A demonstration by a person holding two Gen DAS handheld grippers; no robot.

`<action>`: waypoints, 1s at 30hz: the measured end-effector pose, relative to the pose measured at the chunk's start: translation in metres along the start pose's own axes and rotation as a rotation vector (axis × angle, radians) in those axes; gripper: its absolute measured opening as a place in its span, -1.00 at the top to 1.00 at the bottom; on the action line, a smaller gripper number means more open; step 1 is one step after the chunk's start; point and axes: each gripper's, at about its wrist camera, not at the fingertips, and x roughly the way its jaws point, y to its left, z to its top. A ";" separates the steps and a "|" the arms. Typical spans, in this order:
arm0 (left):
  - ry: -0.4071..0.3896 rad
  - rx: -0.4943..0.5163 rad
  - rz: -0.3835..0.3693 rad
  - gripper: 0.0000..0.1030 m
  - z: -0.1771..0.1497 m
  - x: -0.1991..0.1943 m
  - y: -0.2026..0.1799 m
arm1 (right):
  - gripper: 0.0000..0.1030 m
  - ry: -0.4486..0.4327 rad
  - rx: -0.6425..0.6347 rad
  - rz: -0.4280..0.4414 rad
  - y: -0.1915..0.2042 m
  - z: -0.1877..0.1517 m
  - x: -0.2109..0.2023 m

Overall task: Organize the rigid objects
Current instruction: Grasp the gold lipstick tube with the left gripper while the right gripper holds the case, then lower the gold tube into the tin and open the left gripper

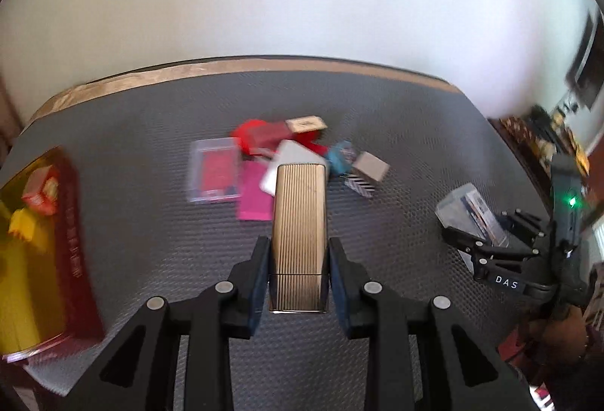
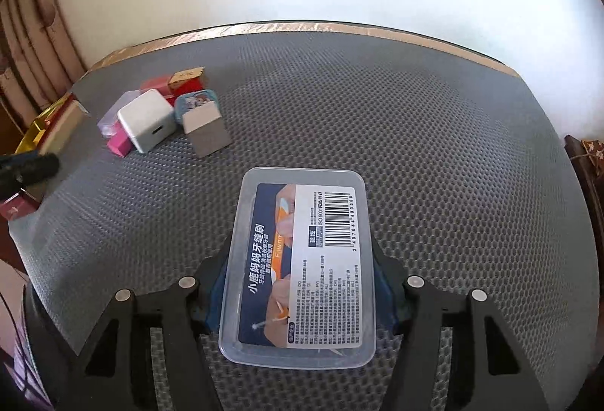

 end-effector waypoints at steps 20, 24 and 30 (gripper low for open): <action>0.024 -0.309 0.405 0.42 -0.013 -0.063 0.256 | -0.13 -0.020 -0.057 0.084 0.048 0.022 -0.016; 0.073 -0.288 0.405 0.41 -0.016 -0.041 0.265 | -0.13 -0.013 -0.061 0.081 0.048 0.025 -0.015; 0.135 -0.270 0.374 0.41 -0.009 -0.009 0.263 | -0.13 -0.015 -0.065 0.080 0.055 0.031 -0.014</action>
